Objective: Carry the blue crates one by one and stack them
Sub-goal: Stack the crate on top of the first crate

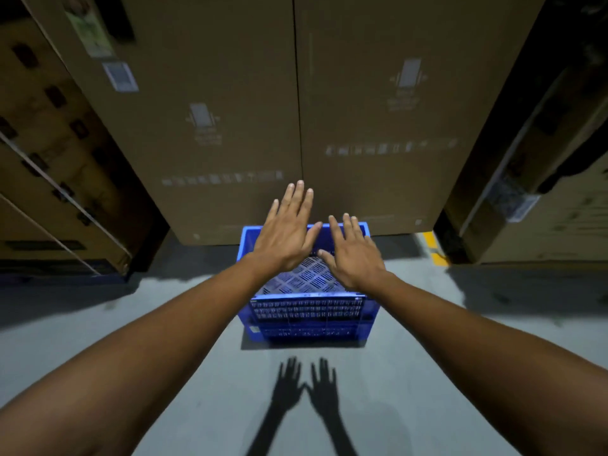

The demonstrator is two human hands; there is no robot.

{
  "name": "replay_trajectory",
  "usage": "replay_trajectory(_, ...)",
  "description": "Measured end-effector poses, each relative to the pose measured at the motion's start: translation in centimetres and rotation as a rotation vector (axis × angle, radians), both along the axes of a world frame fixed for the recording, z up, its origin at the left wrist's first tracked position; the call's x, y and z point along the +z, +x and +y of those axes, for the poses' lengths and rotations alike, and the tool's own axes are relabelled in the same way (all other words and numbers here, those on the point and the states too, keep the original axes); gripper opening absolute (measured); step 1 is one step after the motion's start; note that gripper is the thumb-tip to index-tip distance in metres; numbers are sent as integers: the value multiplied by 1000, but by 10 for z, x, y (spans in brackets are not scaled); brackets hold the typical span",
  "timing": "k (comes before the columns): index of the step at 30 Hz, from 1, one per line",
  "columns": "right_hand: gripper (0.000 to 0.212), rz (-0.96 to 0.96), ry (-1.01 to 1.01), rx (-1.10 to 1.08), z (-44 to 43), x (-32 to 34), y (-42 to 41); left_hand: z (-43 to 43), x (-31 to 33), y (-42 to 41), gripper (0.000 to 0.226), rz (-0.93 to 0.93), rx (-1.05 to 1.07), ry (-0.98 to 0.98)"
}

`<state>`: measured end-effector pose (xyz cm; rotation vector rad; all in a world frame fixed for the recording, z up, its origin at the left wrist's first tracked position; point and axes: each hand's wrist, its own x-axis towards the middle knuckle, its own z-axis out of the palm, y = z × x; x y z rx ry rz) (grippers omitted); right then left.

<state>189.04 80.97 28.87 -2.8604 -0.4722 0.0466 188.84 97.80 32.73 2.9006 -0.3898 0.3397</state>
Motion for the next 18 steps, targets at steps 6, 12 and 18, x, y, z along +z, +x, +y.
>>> replay_trajectory(6, 75, -212, 124, 32, 10, 233, -55, 17, 208, -65, 66, -52, 13, -105)
replay_trajectory(12, 75, -437, 258, 40, 21, 384, -114, 33, 345, -113, 68, -217, -1, -173)
replay_trajectory(18, 81, -547, 322, 68, 16, 431, -143, 23, 393, -141, 69, -353, -21, -135)
